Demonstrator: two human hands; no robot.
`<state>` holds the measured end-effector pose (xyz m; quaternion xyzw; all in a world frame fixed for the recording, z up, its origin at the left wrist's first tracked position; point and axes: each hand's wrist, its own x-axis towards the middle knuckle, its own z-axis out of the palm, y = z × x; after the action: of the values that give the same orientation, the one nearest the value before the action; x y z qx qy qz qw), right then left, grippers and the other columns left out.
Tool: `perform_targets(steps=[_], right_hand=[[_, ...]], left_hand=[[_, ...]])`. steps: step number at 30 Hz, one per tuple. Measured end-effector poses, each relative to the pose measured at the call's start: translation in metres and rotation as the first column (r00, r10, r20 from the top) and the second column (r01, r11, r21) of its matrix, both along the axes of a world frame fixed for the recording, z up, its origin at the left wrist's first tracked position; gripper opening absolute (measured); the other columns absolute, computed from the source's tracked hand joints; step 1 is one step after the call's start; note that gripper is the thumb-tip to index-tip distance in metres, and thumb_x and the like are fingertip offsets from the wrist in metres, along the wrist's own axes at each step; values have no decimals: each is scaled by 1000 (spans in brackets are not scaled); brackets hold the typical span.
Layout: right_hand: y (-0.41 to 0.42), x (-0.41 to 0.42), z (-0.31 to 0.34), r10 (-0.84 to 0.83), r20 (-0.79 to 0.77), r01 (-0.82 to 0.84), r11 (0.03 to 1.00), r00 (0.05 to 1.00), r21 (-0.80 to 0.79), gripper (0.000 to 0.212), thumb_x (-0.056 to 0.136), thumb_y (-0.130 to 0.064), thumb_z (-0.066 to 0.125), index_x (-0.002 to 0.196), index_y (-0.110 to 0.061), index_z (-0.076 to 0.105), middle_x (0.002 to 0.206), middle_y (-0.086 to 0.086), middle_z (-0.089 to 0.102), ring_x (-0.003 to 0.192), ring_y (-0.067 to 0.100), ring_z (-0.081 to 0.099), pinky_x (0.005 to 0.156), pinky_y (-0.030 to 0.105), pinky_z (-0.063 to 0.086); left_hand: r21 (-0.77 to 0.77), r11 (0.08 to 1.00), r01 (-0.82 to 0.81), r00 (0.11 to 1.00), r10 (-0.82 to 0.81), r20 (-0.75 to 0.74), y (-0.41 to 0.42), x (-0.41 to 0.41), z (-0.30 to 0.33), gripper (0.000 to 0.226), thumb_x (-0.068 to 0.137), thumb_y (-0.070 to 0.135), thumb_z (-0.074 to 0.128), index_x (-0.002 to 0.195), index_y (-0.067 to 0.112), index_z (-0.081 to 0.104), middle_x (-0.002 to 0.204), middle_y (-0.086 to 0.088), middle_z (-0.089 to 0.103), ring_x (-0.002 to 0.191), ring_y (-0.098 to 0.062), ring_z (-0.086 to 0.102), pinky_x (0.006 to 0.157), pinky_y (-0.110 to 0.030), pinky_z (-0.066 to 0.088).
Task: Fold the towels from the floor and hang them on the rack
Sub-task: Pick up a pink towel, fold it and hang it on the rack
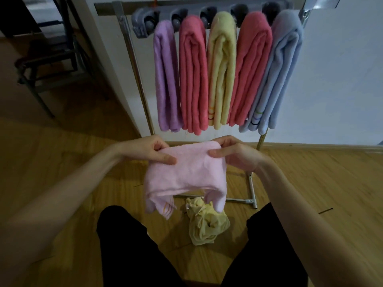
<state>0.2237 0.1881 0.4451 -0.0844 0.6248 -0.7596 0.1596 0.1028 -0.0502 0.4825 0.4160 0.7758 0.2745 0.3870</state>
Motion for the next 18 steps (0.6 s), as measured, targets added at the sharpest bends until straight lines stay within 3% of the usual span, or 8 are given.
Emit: perform_targets(steps=[2, 4, 6, 8, 10, 12, 14, 18], right_hand=[[10, 0, -1, -57, 9, 56, 997, 998, 60, 14, 79, -6, 61, 89, -3, 71, 81, 6, 70, 74, 17, 67, 62, 22, 51], [19, -4, -1, -53, -23, 56, 987, 998, 148, 21, 80, -4, 63, 101, -3, 65, 92, 14, 66, 83, 23, 64, 66, 26, 52], [25, -8, 3, 6, -85, 11, 978, 996, 206, 36, 82, 4, 62, 114, -7, 50, 104, 19, 59, 91, 28, 59, 74, 34, 52], [25, -13, 14, 91, -163, -39, 954, 982, 298, 47, 82, 12, 60, 122, -7, 43, 114, 16, 52, 102, 27, 55, 85, 44, 48], [22, -19, 29, 197, -218, -88, 900, 956, 427, 45, 81, 20, 57, 122, 1, 48, 115, 12, 54, 108, 21, 55, 89, 38, 49], [18, -25, 46, 312, -219, -131, 799, 924, 587, 38, 80, 23, 54, 112, 3, 60, 108, -1, 64, 104, 12, 59, 89, 23, 46], [12, -33, 60, 427, -175, -177, 665, 887, 726, 40, 78, 20, 54, 105, -6, 69, 108, -7, 69, 107, 9, 61, 95, 21, 42], [2, -49, 69, 473, -93, -133, 423, 876, 896, 51, 75, 11, 54, 107, -24, 73, 115, -14, 67, 113, 6, 58, 103, 28, 42]], left_hand=[[-10, 999, -38, 999, 38, 13, -12, -6, -2, 22, 73, 45, 72, 80, 24, 72, 71, 8, 67, 64, -10, 63, 56, -16, 46], [40, 995, -89, 996, 88, 17, -22, -12, -4, 32, 78, 36, 74, 105, 21, 66, 93, -12, 69, 80, -35, 65, 67, -40, 55], [101, 990, -103, 995, 103, -4, -26, -16, -1, 44, 80, 39, 73, 118, 28, 53, 94, -24, 61, 69, -48, 52, 61, -54, 47], [163, 982, -99, 995, 102, -12, -25, -17, 8, 41, 82, 31, 68, 118, 29, 48, 77, -9, 56, 54, -36, 37, 50, -36, 39], [181, 979, -88, 996, 89, 4, -22, -20, 18, 34, 83, 28, 66, 113, 28, 50, 70, -22, 42, 54, -32, 31, 47, -28, 30], [166, 985, -49, 999, 52, -12, -19, -21, 27, 19, 86, 26, 62, 104, 25, 56, 74, -23, 40, 60, -33, 35, 53, -30, 32], [140, 990, 8, 999, -2, -37, -17, -23, 34, 10, 90, 12, 57, 93, 20, 62, 81, -16, 49, 71, -27, 46, 64, -27, 40], [-51, 993, 106, 977, -113, -180, -13, -29, 44, 32, 94, 4, 49, 91, 23, 75, 92, 7, 67, 88, -13, 61, 80, -20, 47]])
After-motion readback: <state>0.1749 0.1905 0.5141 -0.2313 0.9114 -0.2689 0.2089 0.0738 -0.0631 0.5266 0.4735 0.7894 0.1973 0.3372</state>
